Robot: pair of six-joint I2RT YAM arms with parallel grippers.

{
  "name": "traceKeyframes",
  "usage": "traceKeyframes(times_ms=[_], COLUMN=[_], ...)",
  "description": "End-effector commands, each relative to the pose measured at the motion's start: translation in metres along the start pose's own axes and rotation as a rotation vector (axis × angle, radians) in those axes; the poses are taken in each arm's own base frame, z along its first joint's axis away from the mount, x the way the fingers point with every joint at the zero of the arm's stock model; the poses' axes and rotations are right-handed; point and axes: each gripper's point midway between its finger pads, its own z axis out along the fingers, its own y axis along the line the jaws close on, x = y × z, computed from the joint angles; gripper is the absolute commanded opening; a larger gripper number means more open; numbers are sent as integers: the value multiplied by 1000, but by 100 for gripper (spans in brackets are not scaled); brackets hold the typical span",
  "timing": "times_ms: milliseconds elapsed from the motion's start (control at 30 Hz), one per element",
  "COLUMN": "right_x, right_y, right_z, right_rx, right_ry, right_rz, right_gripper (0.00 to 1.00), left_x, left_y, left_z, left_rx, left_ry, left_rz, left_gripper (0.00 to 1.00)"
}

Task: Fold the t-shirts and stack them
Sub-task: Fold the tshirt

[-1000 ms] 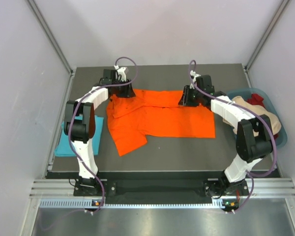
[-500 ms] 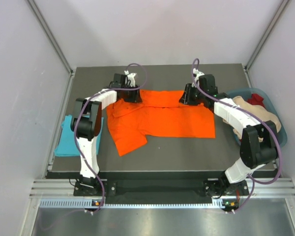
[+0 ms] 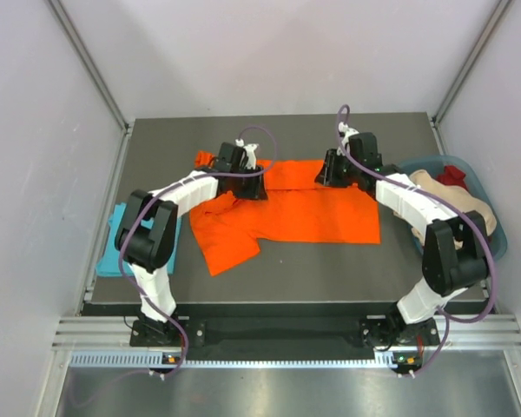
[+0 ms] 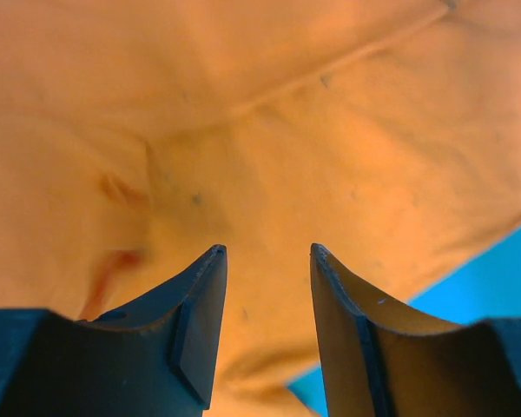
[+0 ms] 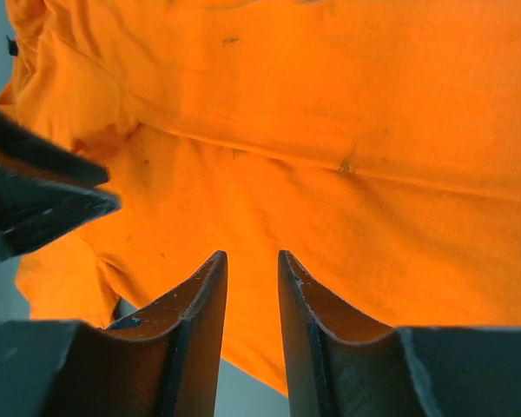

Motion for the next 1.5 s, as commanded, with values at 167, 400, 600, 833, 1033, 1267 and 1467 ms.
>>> traceKeyframes(times_ms=[167,400,600,833,1033,1267,1467], right_x=[3,13,7,27,46,61,68], right_y=[34,122,177,177,171,167,162], right_z=[37,86,114,140,158,169,170], right_rx=[107,88,86,150,179,184,202], right_ry=[24,10,-41,-6,35,62,72], right_rz=[149,204,160,190,197,209,217], right_gripper=[29,30,34,36,38,38,31], left_x=[-42,-10,7,26,31,34,33], left_y=[51,121,144,150,150,152,152], left_z=[-92,-117,-116,-96,-86,-84,-80], left_rx=[-242,-291,-383,-361,-335,-343,-331], left_ry=[-120,-137,-164,-134,-145,-136,-140], left_rz=[-242,-467,-542,-615,-640,-647,-653], left_gripper=[50,48,48,49,49,47,38])
